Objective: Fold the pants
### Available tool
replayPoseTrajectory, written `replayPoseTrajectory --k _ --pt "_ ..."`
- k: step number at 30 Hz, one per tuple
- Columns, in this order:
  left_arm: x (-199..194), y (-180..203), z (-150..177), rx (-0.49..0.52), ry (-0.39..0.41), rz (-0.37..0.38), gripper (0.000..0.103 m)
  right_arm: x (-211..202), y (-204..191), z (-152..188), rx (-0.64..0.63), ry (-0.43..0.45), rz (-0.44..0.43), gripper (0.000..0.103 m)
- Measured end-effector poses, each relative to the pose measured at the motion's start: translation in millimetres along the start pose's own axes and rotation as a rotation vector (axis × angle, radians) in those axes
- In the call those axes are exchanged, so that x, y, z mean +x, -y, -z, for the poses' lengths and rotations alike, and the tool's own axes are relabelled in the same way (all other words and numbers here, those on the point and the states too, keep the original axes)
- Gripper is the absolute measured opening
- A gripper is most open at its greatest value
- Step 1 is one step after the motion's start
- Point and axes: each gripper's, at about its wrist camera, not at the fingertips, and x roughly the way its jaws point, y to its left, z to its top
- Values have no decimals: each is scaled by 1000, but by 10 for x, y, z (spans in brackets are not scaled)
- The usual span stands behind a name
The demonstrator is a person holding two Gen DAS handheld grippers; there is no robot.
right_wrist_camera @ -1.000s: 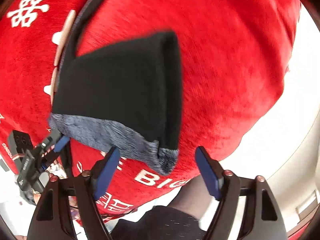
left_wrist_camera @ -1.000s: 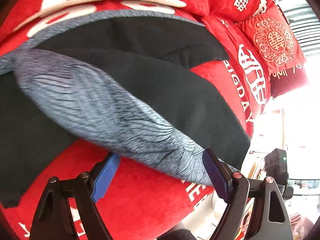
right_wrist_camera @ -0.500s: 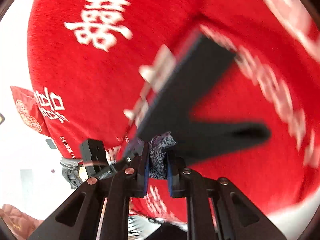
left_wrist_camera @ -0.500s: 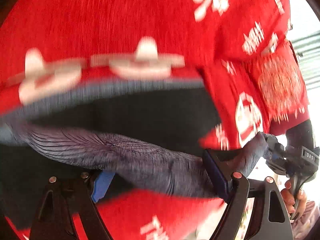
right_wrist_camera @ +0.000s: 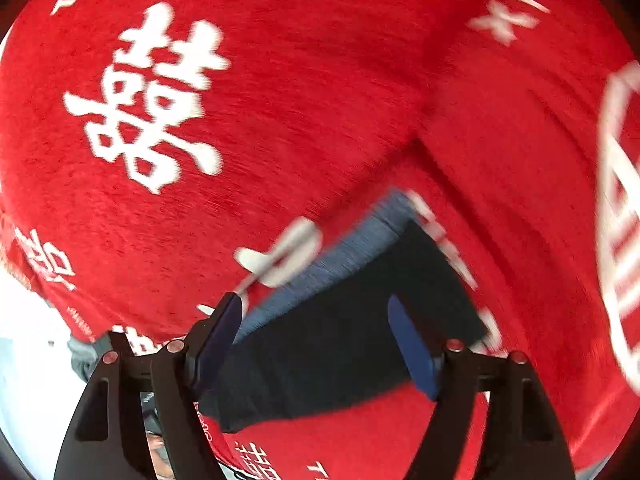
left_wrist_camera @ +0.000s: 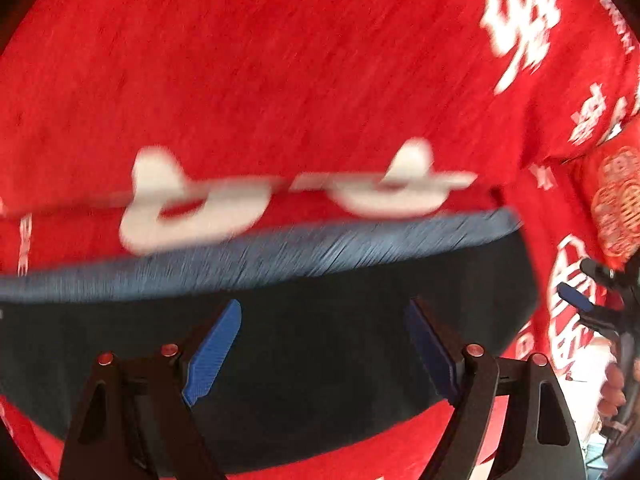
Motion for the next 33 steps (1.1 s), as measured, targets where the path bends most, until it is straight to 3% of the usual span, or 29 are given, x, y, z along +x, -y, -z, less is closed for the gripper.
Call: replayPoseTrajectory --k 3,5,6,9,11,14,15,16,18,21,23,24,27,29,30,31,33 --pt "123 -127 218 -43 -44 -20 85 180 301 171 89 -43 30 55" --pt "176 -160 294 -60 -60 -40 85 368 455 185 139 -74 0 29" --pt "184 -164 329 -65 -62 -50 85 427 477 170 144 -83 -14 6" --pt "167 -170 381 -68 -50 -76 85 389 359 105 97 -28 -79 6" --pt "243 -192 395 -68 -73 -98 85 410 276 65 58 -30 -12 6" --pt "317 -229 437 -80 -90 -126 85 561 383 125 63 -112 80 16" --pt "294 -236 444 -84 -77 -124 85 560 435 165 82 -121 62 26" --pt "282 -248 455 -83 -69 -125 85 526 464 195 98 -111 25 46" --pt "323 -276 476 -79 -81 -131 85 478 537 260 124 -80 -8 68" --pt "319 -361 494 -54 -75 -146 85 517 676 272 202 -55 -79 67" --pt "332 -329 498 -40 -79 -164 85 589 759 200 281 -20 -175 20" --pt "327 -317 493 -47 -82 -163 85 645 751 163 309 -34 -173 12" --pt "249 -306 429 -54 -72 -136 85 470 473 34 238 -6 -190 12" --pt "301 -295 456 -34 -79 -148 85 354 248 -4 108 -4 -130 11" --pt "367 -288 460 -32 -89 -156 87 394 215 -16 68 -21 -75 11" --pt "409 -274 467 -23 -85 -163 95 516 243 -33 35 -69 36 15" --pt "443 -205 461 -2 -97 -173 96 688 370 -35 62 -136 128 28"
